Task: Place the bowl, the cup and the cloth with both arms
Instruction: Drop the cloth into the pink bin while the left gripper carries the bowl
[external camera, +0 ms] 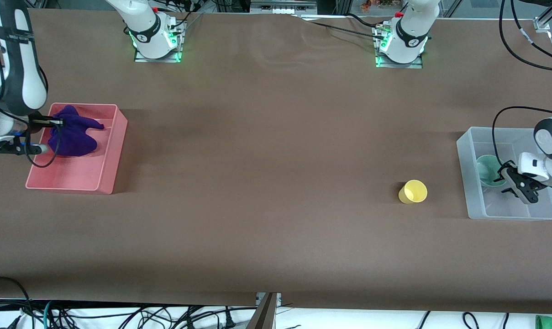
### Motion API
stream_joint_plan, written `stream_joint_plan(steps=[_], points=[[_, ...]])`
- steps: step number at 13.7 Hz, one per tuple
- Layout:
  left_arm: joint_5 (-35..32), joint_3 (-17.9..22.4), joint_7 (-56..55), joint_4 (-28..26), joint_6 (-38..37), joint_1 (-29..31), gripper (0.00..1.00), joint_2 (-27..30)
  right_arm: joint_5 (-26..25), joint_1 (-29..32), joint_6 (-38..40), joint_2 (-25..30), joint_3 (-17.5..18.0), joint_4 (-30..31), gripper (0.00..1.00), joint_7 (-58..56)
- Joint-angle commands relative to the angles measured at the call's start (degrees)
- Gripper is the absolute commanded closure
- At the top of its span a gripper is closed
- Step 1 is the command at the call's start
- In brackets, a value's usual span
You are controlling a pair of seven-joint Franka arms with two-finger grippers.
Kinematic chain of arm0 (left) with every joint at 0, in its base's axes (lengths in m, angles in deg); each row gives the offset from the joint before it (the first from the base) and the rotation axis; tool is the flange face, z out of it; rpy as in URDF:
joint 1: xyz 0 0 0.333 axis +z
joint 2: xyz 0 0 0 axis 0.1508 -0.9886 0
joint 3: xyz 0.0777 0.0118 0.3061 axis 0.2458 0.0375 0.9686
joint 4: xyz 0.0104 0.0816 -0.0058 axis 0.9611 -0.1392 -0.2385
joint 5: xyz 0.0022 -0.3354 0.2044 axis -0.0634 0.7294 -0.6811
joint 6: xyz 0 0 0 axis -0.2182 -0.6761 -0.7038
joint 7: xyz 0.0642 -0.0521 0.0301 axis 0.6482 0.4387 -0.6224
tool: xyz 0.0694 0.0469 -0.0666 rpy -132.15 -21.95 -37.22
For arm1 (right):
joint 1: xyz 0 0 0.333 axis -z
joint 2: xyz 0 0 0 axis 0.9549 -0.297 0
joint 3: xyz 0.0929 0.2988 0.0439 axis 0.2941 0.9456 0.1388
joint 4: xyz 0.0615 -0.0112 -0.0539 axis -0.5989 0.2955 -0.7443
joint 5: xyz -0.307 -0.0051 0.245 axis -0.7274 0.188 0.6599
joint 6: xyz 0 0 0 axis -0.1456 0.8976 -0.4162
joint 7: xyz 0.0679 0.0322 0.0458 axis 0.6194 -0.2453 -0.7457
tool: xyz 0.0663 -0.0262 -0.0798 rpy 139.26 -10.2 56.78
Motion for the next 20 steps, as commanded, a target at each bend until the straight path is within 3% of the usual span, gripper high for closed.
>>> stream_joint_plan(steps=[1,4,8,16,20], points=[[2.1,-1.1,-0.1,1.1,-6.8,0.0,0.0,5.5,-0.3,-0.2,-3.1,-0.6,-0.4,1.4,1.0,-0.8],[3.4,-3.2,-7.3,3.4,-17.2,-0.1,0.0,10.0,-0.3,-0.2,-7.4,-2.1,-0.4,3.2,1.0,-1.0],[4.0,-8.4,-29.6,6.9,-28.0,0.0,0.0,12.2,0.1,-0.2,-14.2,-5.4,-0.4,4.4,1.0,-0.9],[6.2,-17.8,-59.7,5.0,-29.9,-0.2,0.0,14.4,1.7,-0.3,-22.3,-9.3,0.0,6.8,1.0,-0.8],[6.1,-21.3,-68.9,1.2,-24.7,-0.4,0.0,14.0,1.7,-0.3,-24.7,-10.6,0.0,7.4,1.0,-0.9]])
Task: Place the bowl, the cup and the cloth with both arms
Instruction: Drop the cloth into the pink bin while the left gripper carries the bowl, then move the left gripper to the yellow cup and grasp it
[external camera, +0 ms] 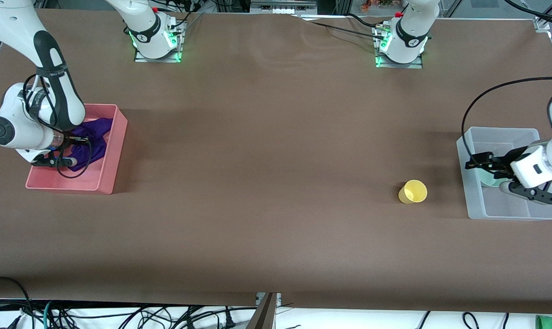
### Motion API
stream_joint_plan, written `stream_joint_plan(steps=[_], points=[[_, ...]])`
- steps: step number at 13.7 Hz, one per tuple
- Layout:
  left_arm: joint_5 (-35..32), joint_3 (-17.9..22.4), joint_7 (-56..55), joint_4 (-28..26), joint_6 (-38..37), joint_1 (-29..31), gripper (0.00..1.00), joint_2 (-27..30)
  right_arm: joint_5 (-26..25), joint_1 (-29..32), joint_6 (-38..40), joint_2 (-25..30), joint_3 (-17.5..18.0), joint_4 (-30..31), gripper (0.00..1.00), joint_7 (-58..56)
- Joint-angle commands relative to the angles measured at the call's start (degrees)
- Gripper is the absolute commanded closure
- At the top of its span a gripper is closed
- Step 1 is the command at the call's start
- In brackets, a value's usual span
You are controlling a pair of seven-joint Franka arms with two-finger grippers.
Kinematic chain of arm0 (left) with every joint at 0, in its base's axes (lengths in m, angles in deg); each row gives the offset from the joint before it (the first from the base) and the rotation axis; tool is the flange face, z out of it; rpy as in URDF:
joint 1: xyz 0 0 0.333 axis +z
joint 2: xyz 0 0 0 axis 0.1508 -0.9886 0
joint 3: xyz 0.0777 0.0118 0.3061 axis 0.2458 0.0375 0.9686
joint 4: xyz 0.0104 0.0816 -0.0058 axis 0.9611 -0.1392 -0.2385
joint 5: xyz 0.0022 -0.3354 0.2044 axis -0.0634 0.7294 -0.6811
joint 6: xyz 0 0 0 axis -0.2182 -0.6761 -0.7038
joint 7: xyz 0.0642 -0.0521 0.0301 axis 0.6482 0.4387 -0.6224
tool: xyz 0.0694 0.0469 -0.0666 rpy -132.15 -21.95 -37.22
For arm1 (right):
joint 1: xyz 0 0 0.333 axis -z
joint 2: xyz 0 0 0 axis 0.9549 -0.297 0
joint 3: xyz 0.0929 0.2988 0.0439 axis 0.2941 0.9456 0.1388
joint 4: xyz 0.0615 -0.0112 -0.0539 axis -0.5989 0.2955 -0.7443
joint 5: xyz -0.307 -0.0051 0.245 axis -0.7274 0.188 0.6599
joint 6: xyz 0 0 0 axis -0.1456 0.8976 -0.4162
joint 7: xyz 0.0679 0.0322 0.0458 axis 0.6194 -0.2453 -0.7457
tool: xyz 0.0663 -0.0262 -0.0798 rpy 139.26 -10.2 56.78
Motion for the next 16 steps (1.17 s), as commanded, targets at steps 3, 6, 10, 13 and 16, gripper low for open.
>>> stream_joint_plan(steps=[3,6,10,13,16], points=[[0.4,-1.5,-7.9,-9.0,12.4,-1.5,0.0,0.8,1.1,-0.1,-2.4,-0.4,0.0,1.2,0.57,-0.8],[-0.1,-1.3,-9.9,-14.5,23.3,-2.6,0.0,-1.2,1.1,-0.1,-1.8,0.2,0.1,0.7,0.0,-0.8],[-7.0,-1.1,-14.9,-15.1,31.9,-2.9,0.06,-7.2,1.1,-0.1,4.6,3.0,0.8,-1.4,0.0,-0.8],[-11.8,-1.1,-20.3,-15.0,35.6,-3.4,0.65,-10.8,1.1,-0.2,12.3,5.4,1.3,-6.4,0.0,-0.8],[-11.8,-1.1,-21.1,-15.0,35.6,-3.4,1.0,-11.5,1.3,-0.3,20.2,6.6,1.5,-13.6,0.0,-0.9]])
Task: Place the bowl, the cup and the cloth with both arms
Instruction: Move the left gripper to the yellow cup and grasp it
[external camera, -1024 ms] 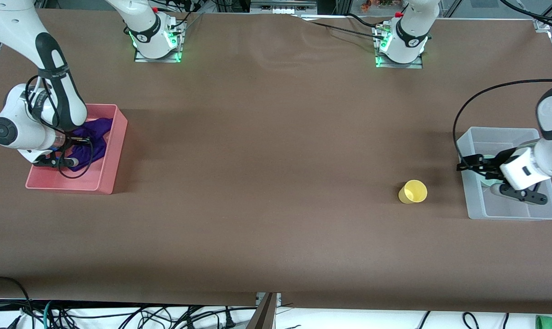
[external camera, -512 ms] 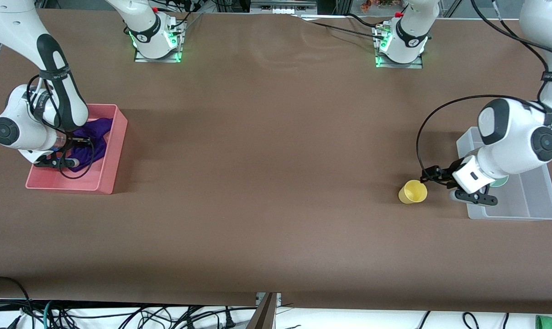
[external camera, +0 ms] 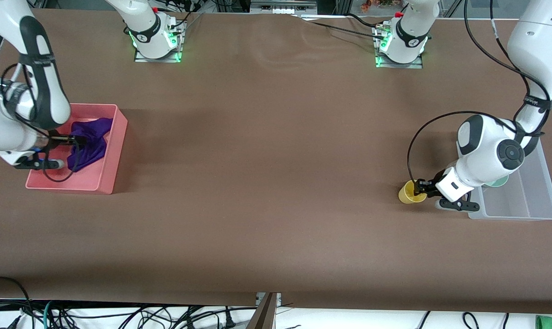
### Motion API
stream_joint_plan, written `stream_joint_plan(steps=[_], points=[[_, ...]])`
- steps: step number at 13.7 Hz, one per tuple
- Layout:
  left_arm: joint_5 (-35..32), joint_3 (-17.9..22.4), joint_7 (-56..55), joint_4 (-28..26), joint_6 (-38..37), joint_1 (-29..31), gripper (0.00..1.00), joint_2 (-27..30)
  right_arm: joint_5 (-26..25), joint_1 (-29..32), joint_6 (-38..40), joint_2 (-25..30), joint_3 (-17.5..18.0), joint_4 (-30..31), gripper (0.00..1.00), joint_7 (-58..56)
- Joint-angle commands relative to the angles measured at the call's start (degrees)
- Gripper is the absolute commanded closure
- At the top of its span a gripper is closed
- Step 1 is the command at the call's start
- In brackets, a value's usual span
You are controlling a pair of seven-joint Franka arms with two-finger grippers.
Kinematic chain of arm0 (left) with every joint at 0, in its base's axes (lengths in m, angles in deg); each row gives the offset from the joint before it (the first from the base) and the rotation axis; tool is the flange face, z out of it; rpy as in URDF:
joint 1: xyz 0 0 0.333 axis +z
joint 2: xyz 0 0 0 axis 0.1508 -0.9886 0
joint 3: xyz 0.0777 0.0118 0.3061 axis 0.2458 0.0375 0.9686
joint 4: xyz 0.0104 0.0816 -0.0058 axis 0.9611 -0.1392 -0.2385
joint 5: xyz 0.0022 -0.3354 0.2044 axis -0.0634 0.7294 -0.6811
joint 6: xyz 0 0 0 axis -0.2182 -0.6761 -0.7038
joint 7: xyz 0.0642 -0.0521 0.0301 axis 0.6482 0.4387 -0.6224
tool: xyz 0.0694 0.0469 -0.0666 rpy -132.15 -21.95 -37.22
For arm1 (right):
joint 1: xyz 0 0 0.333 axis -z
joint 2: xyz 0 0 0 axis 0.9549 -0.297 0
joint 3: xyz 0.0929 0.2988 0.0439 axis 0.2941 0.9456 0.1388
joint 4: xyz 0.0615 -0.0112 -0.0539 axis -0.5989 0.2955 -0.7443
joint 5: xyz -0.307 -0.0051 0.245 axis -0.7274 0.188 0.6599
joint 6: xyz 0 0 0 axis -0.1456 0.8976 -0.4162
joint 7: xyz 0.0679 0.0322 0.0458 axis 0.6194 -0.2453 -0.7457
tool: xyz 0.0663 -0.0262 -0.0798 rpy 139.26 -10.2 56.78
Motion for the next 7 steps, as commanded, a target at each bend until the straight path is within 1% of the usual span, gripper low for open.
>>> stream_joint_plan(steps=[1,3,5,6,7], points=[[-1.6,-0.1,-1.8,0.6,0.2,-0.2,1.0,-0.1,2.1,0.3,9.3,1.0,1.4,-8.1,0.0,-0.9],[-1.6,-0.1,-1.7,0.7,0.2,-0.2,1.0,0.0,4.2,0.2,17.5,1.0,2.6,-15.9,0.0,-0.9],[-1.6,-0.1,-1.5,1.0,-0.5,-0.2,1.0,0.4,4.3,0.1,21.8,1.0,5.5,-21.7,0.0,-0.9],[-1.6,-0.3,-1.3,1.2,-2.2,0.0,1.0,1.6,4.3,0.1,23.3,1.0,7.1,-24.1,0.0,-0.7],[-1.6,-0.5,-1.2,1.8,-6.0,0.0,1.0,3.4,4.3,0.1,24.8,0.9,8.8,-26.5,0.0,-0.6]])
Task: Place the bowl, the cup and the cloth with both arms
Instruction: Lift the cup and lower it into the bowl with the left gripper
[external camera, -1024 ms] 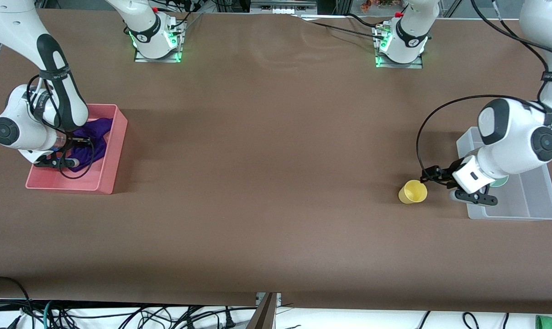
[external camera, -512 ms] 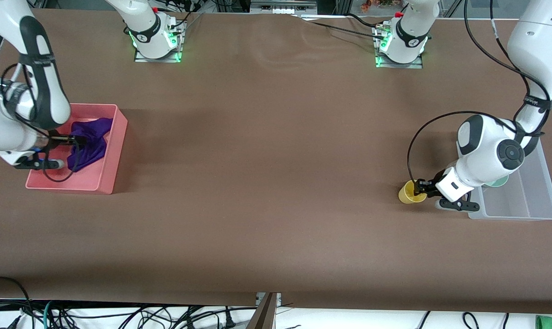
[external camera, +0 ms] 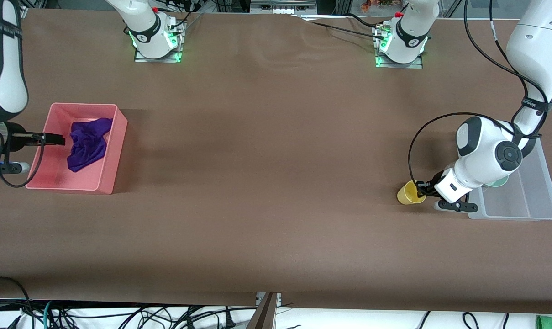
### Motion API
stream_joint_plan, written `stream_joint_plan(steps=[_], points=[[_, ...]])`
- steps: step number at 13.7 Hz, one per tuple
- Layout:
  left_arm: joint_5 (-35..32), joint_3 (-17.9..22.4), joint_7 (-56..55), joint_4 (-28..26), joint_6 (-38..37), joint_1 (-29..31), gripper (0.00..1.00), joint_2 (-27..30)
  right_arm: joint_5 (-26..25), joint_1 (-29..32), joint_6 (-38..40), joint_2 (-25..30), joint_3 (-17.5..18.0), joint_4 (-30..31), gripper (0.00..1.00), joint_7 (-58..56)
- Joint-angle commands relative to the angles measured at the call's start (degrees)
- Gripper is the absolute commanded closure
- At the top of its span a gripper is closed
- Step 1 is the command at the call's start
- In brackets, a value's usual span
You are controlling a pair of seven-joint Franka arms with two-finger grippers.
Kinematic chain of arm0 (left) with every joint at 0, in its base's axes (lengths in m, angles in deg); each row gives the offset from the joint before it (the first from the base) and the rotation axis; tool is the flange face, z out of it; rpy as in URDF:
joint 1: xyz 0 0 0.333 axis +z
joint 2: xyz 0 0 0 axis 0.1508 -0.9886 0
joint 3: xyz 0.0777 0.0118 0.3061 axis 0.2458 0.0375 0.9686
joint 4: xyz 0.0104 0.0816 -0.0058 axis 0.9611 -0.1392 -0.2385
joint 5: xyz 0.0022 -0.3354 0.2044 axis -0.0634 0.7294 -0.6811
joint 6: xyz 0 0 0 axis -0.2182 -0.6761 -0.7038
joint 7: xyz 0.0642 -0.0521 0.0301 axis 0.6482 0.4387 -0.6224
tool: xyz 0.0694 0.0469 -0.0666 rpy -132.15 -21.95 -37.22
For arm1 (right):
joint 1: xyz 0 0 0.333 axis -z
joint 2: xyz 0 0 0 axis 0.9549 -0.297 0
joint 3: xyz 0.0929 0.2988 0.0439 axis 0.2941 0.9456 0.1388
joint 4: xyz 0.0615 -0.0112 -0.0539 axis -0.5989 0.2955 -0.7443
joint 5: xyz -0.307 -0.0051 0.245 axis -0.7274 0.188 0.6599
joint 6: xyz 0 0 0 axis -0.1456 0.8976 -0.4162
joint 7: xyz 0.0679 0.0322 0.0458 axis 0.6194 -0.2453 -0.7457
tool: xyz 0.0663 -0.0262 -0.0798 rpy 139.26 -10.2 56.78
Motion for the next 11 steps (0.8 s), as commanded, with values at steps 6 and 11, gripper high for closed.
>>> stream_joint_plan(steps=[6,11], points=[[-0.5,-1.7,19.8,5.0,-24.8,6.4,1.0,16.1,0.8,-0.6,5.2,-0.6,6.6,-8.3,0.0,-0.3],[-1.3,-1.5,36.5,4.0,-23.5,17.8,1.0,15.5,1.3,-0.4,4.3,6.7,8.6,-8.2,0.0,-0.7]])
